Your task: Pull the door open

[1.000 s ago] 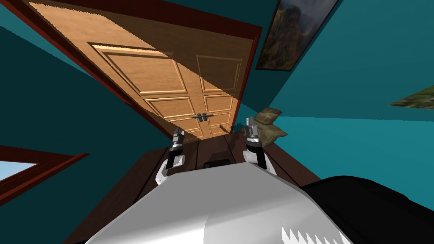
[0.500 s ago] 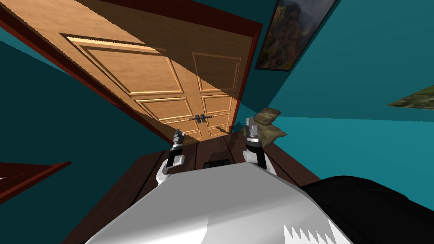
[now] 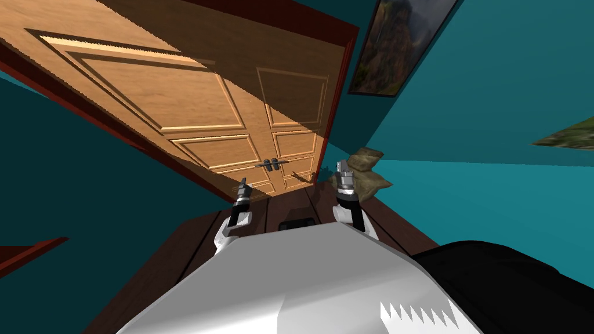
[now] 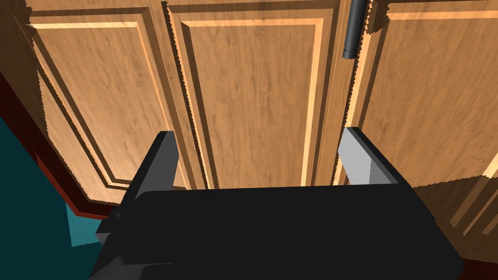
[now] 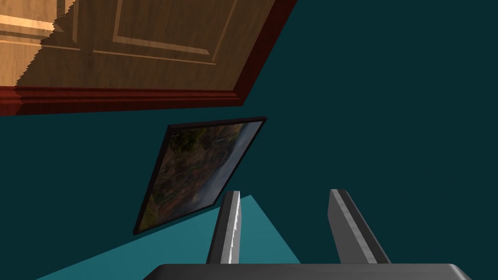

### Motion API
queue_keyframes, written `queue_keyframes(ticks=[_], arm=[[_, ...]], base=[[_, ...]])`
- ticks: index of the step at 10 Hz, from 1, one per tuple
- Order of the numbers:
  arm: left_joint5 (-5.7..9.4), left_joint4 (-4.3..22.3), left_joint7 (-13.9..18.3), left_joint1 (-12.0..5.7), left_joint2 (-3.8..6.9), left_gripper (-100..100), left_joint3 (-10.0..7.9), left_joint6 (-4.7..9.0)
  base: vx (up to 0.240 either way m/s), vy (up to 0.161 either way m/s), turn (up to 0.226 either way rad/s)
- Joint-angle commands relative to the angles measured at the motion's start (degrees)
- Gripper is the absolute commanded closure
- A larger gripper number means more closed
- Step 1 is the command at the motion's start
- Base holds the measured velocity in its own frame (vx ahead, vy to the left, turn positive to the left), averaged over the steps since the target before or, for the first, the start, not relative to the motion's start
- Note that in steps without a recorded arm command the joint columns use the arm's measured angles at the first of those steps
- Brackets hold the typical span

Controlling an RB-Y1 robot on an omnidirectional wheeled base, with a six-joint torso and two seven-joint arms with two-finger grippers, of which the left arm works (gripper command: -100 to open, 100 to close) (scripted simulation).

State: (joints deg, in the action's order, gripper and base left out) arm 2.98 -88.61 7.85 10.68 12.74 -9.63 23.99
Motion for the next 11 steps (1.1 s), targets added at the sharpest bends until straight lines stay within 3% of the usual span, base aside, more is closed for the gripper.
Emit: queue_keyframes(ticks=[1, 5, 11], arm=[[0.42, 2.5, 0.5, -1.07, 0.52, -100, -0.40, -1.00], [1.01, 6.3, 1.1, -2.63, 1.30, -100, -0.96, -2.02], [2.22, 14.1, 2.5, -5.78, 2.85, -100, -2.09, -4.08]], base=[[0.151, 0.001, -0.090], [0.116, -0.002, -0.046], [0.139, -0.004, -0.057]])
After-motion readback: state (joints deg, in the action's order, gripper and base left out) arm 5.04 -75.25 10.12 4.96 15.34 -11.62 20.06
